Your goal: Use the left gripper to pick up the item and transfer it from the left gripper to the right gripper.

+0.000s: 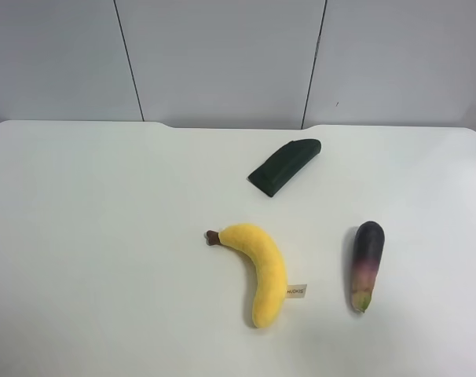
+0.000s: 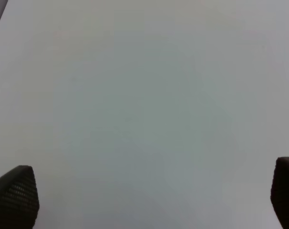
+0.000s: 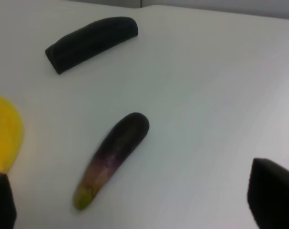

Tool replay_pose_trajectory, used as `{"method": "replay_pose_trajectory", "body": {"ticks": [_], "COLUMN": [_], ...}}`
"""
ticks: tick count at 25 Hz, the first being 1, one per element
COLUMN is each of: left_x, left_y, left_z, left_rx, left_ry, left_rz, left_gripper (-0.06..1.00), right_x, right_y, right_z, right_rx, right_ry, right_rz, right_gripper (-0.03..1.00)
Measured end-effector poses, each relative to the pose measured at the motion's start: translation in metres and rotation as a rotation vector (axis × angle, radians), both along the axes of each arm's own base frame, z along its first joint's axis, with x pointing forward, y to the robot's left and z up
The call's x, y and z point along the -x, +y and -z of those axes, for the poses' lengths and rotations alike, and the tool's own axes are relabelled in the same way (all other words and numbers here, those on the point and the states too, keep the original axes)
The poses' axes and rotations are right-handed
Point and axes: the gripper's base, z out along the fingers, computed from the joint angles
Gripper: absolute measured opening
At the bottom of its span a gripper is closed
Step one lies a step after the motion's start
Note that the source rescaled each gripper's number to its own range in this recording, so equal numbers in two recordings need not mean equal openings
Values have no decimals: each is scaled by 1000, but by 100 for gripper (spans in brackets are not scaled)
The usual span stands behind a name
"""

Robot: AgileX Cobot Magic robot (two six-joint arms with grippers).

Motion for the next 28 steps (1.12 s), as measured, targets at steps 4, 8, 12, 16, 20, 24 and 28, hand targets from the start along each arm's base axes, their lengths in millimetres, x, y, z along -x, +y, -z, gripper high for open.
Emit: {"method": "replay_pose_trajectory", "body": {"ticks": [4,8,12,16,20,24,28], "left_x": [0,0,0,0,0,0,0], "left_y": [0,0,0,0,0,0,0], "left_z": [0,0,0,0,0,0,0], "left_rx": [0,0,0,0,0,0,0], "left_ry": [0,0,0,0,0,0,0], "left_rz": [0,0,0,0,0,0,0], "left_gripper": [100,100,100,100,100,100,100], "right_x": [-2,-2,-2,-2,-1,-1,-1], "right_y": [1,1,1,1,2,2,2], "right_z": [5,5,5,5,5,5,5], "right_rx": [3,3,3,2,0,0,-2], "right_ry": [18,17,17,18,17,17,17], "right_rz": [-4,-4,-4,45,170,219,218], "right_gripper": [95,95,95,95,95,95,95]}}
